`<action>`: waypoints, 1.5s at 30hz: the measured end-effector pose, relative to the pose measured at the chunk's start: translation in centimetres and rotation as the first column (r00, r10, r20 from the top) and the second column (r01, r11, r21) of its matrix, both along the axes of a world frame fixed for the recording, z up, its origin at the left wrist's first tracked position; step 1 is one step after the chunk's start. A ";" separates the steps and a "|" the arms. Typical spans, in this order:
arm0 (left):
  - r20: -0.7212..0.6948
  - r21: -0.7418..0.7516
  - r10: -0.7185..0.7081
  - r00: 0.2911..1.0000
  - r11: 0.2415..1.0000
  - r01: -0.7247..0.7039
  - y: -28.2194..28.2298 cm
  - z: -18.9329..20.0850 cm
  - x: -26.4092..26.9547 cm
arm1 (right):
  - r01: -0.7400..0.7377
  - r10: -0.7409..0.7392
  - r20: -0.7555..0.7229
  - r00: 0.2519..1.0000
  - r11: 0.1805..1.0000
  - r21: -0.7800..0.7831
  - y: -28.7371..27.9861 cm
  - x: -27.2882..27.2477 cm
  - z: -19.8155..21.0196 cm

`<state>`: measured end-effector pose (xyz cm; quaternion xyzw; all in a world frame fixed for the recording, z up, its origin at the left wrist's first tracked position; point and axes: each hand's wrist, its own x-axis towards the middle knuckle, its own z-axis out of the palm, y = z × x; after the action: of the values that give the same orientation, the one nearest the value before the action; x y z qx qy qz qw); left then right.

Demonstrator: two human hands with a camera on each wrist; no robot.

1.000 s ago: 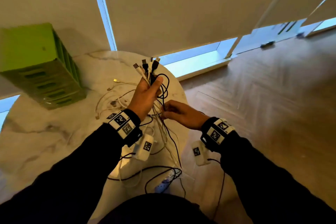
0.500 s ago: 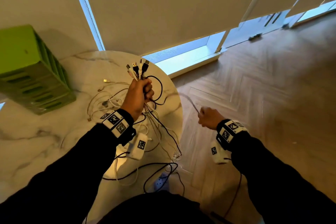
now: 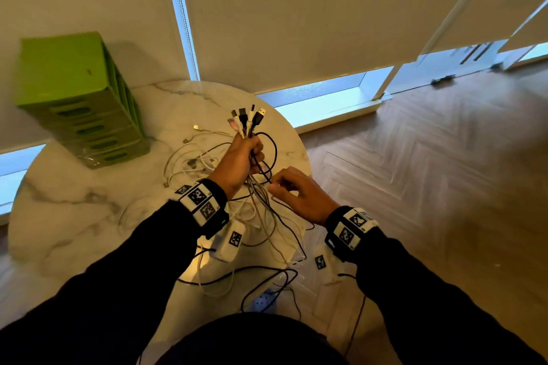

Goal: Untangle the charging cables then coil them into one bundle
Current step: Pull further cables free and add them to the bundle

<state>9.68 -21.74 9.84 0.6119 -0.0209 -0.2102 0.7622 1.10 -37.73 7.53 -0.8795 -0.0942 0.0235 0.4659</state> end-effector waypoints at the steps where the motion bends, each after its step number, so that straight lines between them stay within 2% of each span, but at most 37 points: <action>1: 0.004 0.003 0.005 1.000 1.000 -0.005 0.2 -0.1 0.0 | -0.006 0.006 -0.015 1.000 1.000 0.002 0.0 0.2 0.4; 3: 0.016 -0.008 0.015 1.000 1.000 -0.015 0.5 -0.1 0.3 | 0.032 -0.030 -0.063 0.998 0.999 0.028 -0.3 0.5 1.3; 5: 0.020 -0.032 0.031 0.999 0.999 -0.030 0.9 0.2 0.5 | 0.150 -0.149 -0.080 0.986 0.989 0.013 -1.4 1.0 1.6; 7: -0.001 -0.063 0.055 0.998 0.996 -0.055 1.4 0.7 0.7 | 0.247 -0.266 -0.149 0.952 0.959 -0.136 -4.1 1.6 1.0; 8: -0.010 -0.084 0.055 0.998 0.995 -0.056 1.6 1.0 0.7 | 0.238 -0.302 -0.239 0.923 0.935 -0.263 -5.5 1.9 0.6; 9: -0.022 -0.107 0.042 0.999 0.993 -0.044 1.7 1.3 0.8 | 0.157 -0.320 -0.381 0.867 0.902 -0.402 -6.7 2.1 0.1; 10: -0.034 -0.135 0.023 0.999 0.991 -0.028 1.9 1.7 0.8 | -0.020 -0.326 -0.538 0.777 0.842 -0.539 -7.4 2.1 -0.2; 11: -0.049 -0.163 -0.005 0.999 0.987 -0.004 2.0 2.1 0.8 | -0.234 -0.339 -0.655 0.676 0.743 -0.627 -7.8 1.9 -0.1; 12: -0.058 -0.185 -0.032 0.998 0.983 0.021 2.0 2.5 0.8 | -0.389 -0.343 -0.699 0.627 0.639 -0.663 -7.9 1.9 0.1; 13: -0.060 -0.193 -0.055 0.997 0.980 0.042 2.1 2.8 0.7 | -0.441 -0.295 -0.703 0.648 0.607 -0.661 -7.6 2.1 0.5; 14: -0.058 -0.192 -0.078 0.995 0.979 0.065 2.2 3.0 0.6 | -0.416 -0.215 -0.689 0.692 0.662 -0.624 -6.8 2.3 1.4; 16: -0.066 -0.211 -0.128 0.990 0.971 0.112 2.4 3.2 0.4 | -0.336 0.011 -0.613 0.790 0.845 -0.417 -4.2 3.0 3.1; 18: -0.037 -0.214 -0.172 0.984 0.964 0.161 2.7 3.3 0.1 | -0.336 0.205 -0.560 0.803 0.932 -0.140 -0.8 3.9 4.1; 20: -0.002 -0.187 -0.224 0.975 0.957 0.219 3.2 3.7 -0.2 | -0.379 0.349 -0.586 0.732 0.922 0.076 2.4 4.6 4.4; 21: 0.004 -0.177 -0.256 0.967 0.951 0.253 3.5 4.1 -0.3 | -0.399 0.387 -0.598 0.701 0.909 0.121 3.6 4.7 4.2; 23: 0.019 -0.132 -0.307 0.951 0.942 0.307 4.5 4.9 -0.2 | -0.441 0.390 -0.639 0.663 0.893 0.088 5.0 4.8 3.1; 25: 0.016 -0.100 -0.358 0.934 0.929 0.357 6.1 5.5 0.0 | -0.511 0.377 -0.738 0.560 0.858 0.051 5.0 5.1 1.4; 26: -0.001 -0.101 -0.383 0.924 0.919 0.380 7.0 5.6 0.3 | -0.526 0.339 -0.789 0.512 0.850 0.024 4.7 5.2 1.0; 27: -0.023 -0.107 -0.397 0.918 0.914 0.392 7.9 5.6 0.4 | -0.540 0.290 -0.815 0.502 0.841 -0.033 4.1 5.5 0.7; 28: -0.041 -0.110 -0.389 0.921 0.917 0.382 8.8 5.6 0.5 | -0.541 0.242 -0.807 0.538 0.833 -0.111 3.5 6.1 0.4; 30: -0.042 -0.123 -0.300 0.953 0.948 0.293 10.2 5.5 0.7 | -0.437 0.164 -0.703 0.693 0.870 -0.228 2.0 7.5 -0.2; 33: -0.002 -0.230 -0.057 0.998 0.972 0.055 11.6 5.9 1.5 | -0.166 0.045 -0.408 0.912 0.950 -0.265 0.7 9.1 -1.4; 35: -0.002 -0.308 0.093 0.996 0.947 -0.089 12.1 6.3 2.0 | -0.080 0.002 -0.234 0.972 0.943 -0.324 0.9 9.3 -2.0; 38: 0.006 -0.338 0.290 0.957 0.901 -0.271 12.0 6.7 2.8 | -0.128 0.087 -0.130 0.988 0.930 -0.346 2.9 8.4 -2.8; 40: 0.004 -0.341 0.422 0.907 0.853 -0.395 11.8 6.7 3.4 | -0.266 0.204 -0.187 0.961 0.869 -0.416 4.9 7.0 -3.3; 42: 0.012 -0.284 0.515 0.857 0.824 -0.491 11.5 6.4 3.8 | -0.412 0.304 -0.288 0.908 0.768 -0.489 7.3 5.0 -3.8; 45: 0.049 -0.108 0.522 0.851 0.850 -0.515 10.8 4.5 4.0 | -0.559 0.391 -0.413 0.823 0.690 -0.460 10.0 2.6 -4.4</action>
<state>13.67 -10.99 14.37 0.5672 0.1061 0.0281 0.8163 3.66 -27.69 3.17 -0.9079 -0.2420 0.2963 0.1713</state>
